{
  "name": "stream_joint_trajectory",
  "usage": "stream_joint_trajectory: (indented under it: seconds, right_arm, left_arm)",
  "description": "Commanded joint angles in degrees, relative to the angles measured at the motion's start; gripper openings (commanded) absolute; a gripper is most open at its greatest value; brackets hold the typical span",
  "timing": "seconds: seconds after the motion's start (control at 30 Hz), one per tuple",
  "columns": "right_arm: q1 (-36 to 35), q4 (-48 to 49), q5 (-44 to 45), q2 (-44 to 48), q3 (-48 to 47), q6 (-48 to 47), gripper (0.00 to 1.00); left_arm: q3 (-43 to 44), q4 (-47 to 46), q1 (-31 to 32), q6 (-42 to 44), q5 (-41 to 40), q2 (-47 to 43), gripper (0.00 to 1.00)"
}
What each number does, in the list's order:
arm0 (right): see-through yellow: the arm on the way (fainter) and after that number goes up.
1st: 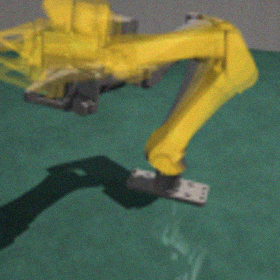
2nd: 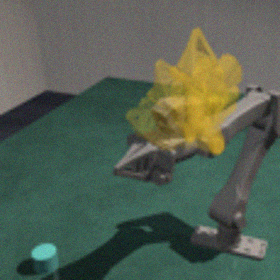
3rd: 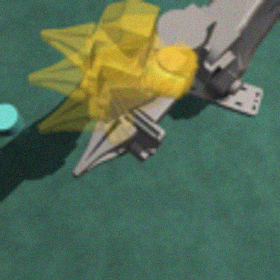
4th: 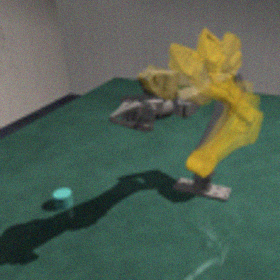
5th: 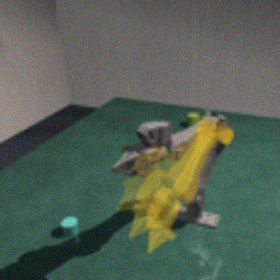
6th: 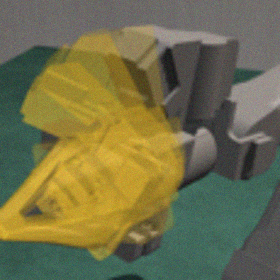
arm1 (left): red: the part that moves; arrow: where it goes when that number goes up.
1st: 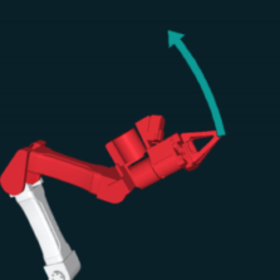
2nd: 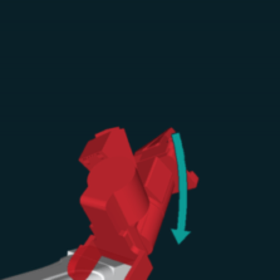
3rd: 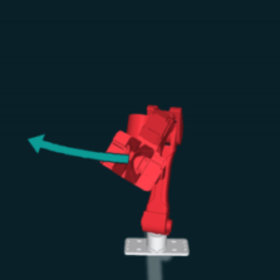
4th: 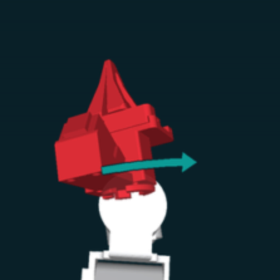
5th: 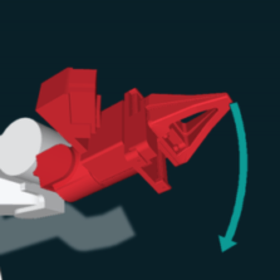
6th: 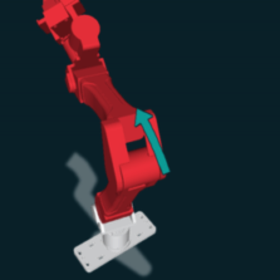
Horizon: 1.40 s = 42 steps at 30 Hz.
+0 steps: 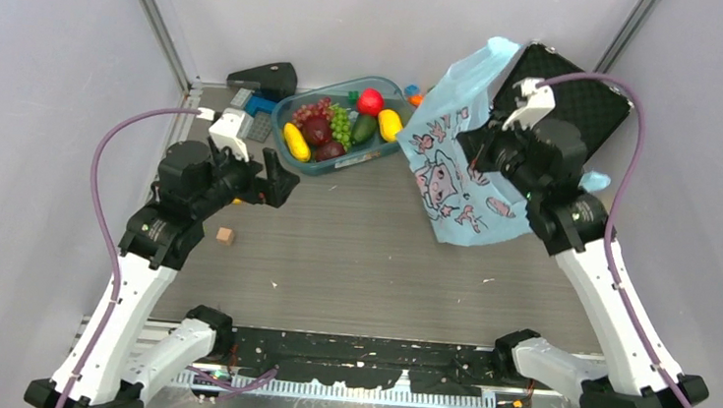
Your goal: Place the fake fruits into the plastic bag and tie a complex knot
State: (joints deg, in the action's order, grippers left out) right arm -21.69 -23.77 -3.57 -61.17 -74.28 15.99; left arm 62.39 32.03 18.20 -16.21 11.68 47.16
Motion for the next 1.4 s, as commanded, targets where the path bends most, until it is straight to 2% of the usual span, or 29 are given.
stream_joint_trajectory:
  seconds: [0.0,0.13,0.23,0.53,0.63,0.77,0.93,1.0,1.07,1.2,1.27,1.3,1.33,1.37]
  right_arm:
    - [-6.26,4.79,10.10,2.81,7.50,6.25,0.05]
    - [-12.03,6.12,14.41,2.29,10.84,6.98,0.05]
    - [-14.47,8.22,15.83,2.21,13.89,8.17,0.05]
    - [-21.20,10.08,23.32,-0.09,14.09,7.65,0.05]
    - [-22.29,9.98,24.26,-1.33,13.58,7.13,0.05]
    - [-23.37,9.78,26.02,-2.94,13.23,6.70,0.05]
    - [-24.37,10.25,26.45,-4.70,13.13,6.86,0.05]
    - [-24.78,10.19,26.63,-5.22,12.88,6.86,0.05]
    - [-25.23,9.81,26.66,-5.72,12.41,6.68,0.05]
    - [-25.72,7.93,26.62,-6.34,10.96,6.28,0.08]
    - [-25.84,6.22,25.83,-6.20,9.59,5.86,0.22]
    - [-25.85,4.35,24.92,-6.10,8.30,5.49,0.34]
    - [-25.85,3.12,23.67,-6.09,7.32,5.30,0.39]
    - [-25.85,0.61,22.72,-6.18,5.09,4.76,0.48]
  left_arm:
    - [-3.66,-13.28,5.99,-8.96,5.56,1.32,0.91]
    - [-6.99,-24.78,8.61,-18.50,9.70,3.93,0.93]
    - [-8.49,-31.49,11.20,-22.13,8.10,5.49,0.96]
    - [-5.91,-40.08,16.59,-25.26,2.88,12.16,0.99]
    - [-5.62,-39.64,16.78,-25.49,0.32,12.53,0.99]
    - [-6.95,-44.20,16.71,-28.39,0.80,12.57,0.99]
    - [-6.20,-44.56,16.80,-27.68,-3.01,13.60,0.97]
    - [-5.96,-43.82,16.85,-27.92,-4.17,14.31,0.88]
    - [-5.97,-44.09,16.80,-28.61,-4.03,14.95,0.69]
    - [-5.70,-44.54,16.78,-27.81,-3.43,16.20,0.37]
    - [-5.13,-42.43,16.78,-25.39,-4.16,16.38,0.16]
    - [-4.74,-41.31,16.78,-24.14,-4.22,16.53,0.03]
    - [-4.16,-40.19,16.78,-22.39,-3.56,16.75,0.00]
    - [-3.22,-38.91,16.72,-20.01,-2.09,17.07,0.00]
